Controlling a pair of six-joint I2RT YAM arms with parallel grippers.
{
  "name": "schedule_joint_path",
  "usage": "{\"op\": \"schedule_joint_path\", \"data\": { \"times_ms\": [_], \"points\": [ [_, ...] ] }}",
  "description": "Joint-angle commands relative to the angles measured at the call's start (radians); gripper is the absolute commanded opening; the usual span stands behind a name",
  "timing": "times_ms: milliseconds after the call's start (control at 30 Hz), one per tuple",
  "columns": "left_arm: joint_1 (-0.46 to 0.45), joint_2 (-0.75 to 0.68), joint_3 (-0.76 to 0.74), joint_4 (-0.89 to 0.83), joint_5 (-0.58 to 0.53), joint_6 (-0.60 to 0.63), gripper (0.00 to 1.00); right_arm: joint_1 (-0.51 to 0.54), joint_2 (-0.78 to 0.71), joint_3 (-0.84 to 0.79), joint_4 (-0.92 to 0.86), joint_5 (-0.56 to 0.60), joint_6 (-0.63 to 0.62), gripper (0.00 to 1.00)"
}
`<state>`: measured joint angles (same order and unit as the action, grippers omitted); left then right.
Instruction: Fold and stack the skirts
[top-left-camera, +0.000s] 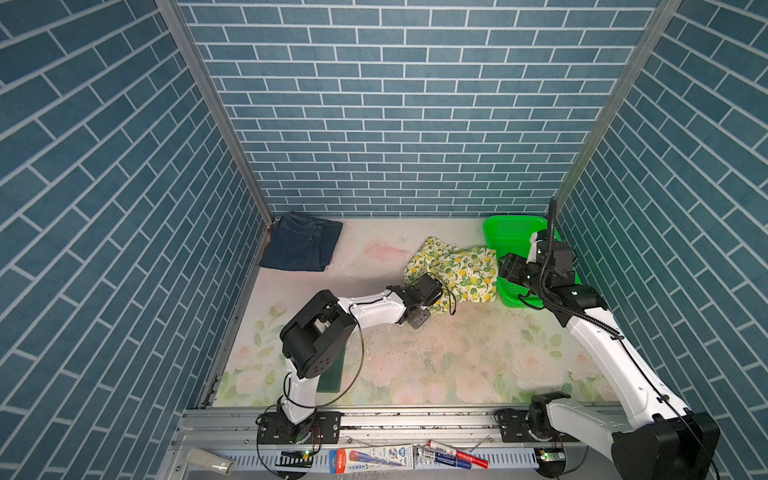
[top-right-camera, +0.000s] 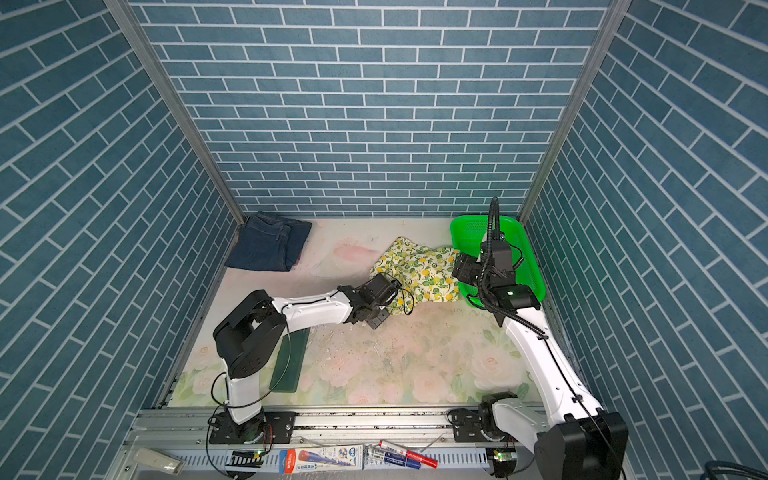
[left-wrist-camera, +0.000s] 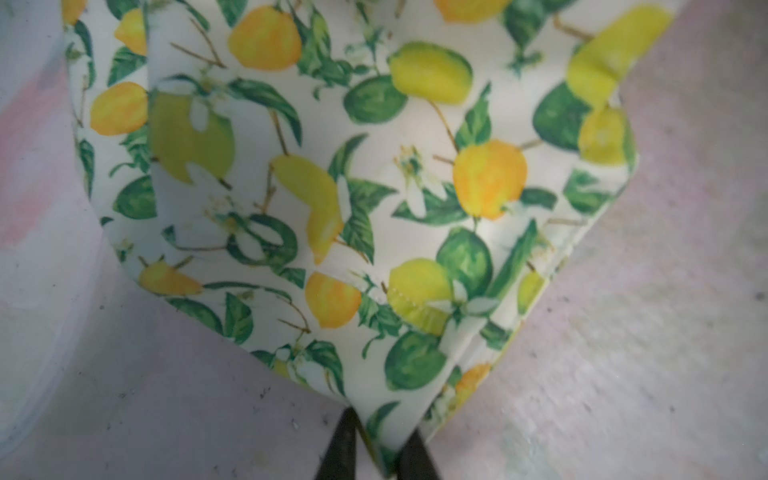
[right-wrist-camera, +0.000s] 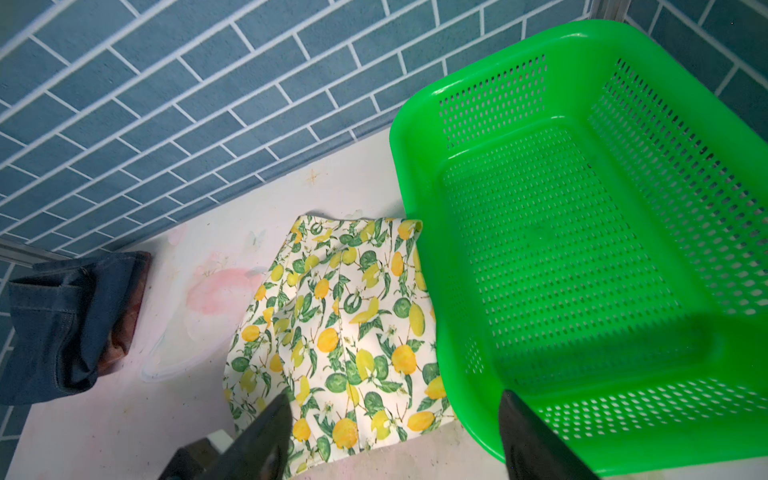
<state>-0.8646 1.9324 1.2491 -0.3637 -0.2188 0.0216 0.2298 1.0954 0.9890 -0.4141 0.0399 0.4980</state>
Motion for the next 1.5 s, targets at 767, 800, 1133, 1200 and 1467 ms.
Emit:
{"op": "schedule_joint_path", "data": {
  "times_ms": [767,800,1133,1200,1467],
  "points": [
    [0.334,-0.361,-0.212,0.013,0.109,-0.304,0.62,0.232,0.127,-0.143,0.012,-0.093,0.097,0.71],
    [0.335,-0.365,-0.223,0.021,0.116,-0.312,0.67,0.241,0.132,-0.15,0.006,-0.087,0.109,0.71],
    [0.335,-0.387,-0.32,0.068,0.148,-0.347,0.76,0.316,0.192,-0.26,0.061,-0.068,0.185,0.67],
    [0.335,-0.395,-0.329,0.071,0.15,-0.348,0.76,0.318,0.208,-0.276,0.09,-0.076,0.192,0.67],
    [0.334,-0.379,-0.347,0.096,0.166,-0.377,0.77,0.325,0.31,-0.338,0.277,-0.108,0.257,0.64]
  ]
}}
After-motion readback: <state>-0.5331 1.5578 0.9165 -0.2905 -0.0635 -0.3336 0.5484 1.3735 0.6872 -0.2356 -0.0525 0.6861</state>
